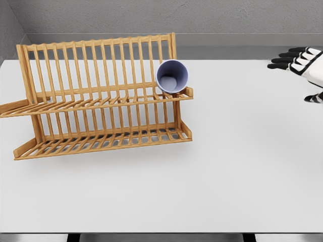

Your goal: Right arm put cup on second shelf

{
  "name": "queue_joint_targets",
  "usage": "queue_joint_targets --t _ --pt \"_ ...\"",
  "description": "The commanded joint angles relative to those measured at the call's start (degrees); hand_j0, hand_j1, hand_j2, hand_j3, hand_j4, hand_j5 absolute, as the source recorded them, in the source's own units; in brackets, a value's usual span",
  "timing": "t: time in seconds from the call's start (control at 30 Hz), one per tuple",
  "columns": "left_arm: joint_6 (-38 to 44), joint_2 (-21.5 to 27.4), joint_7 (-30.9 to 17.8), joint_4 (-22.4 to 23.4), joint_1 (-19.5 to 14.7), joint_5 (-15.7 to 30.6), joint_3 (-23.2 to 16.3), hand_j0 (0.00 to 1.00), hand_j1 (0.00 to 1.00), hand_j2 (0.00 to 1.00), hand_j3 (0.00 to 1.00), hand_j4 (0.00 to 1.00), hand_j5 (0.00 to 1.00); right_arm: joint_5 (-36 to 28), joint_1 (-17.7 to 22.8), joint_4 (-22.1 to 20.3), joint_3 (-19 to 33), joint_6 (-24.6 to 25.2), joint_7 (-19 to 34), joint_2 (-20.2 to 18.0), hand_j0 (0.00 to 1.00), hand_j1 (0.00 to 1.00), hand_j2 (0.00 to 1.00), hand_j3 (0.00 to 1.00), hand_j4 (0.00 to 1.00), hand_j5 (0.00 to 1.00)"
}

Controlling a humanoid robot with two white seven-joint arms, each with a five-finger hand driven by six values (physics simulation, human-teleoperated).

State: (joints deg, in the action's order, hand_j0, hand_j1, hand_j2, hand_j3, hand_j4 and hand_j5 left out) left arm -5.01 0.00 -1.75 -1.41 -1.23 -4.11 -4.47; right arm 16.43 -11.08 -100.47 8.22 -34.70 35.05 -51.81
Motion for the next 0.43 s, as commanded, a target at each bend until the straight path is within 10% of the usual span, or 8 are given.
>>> queue_joint_targets --t 0.0,0.13,0.4 --pt "0.0 0.0 -0.01 0.0 0.0 0.06 -0.01 1.0 1.0 1.0 1.0 1.0 1.0 -0.44 0.35 -0.08 4.96 -0.3 -0.05 2.68 1.0 1.0 1.0 1.0 1.0 1.0" --pt "0.0 0.0 -0.01 0.09 0.0 -0.02 -0.01 1.0 1.0 1.0 1.0 1.0 1.0 -0.35 1.67 0.01 -4.97 -0.3 -0.05 8.04 1.0 1.0 1.0 1.0 1.0 1.0" --pt "-0.09 0.0 -0.01 -0.17 -0.09 -0.02 -0.1 1.0 1.0 1.0 1.0 1.0 1.0 0.0 1.06 0.01 -6.03 -0.3 -0.05 11.29 1.0 1.0 1.0 1.0 1.0 1.0"
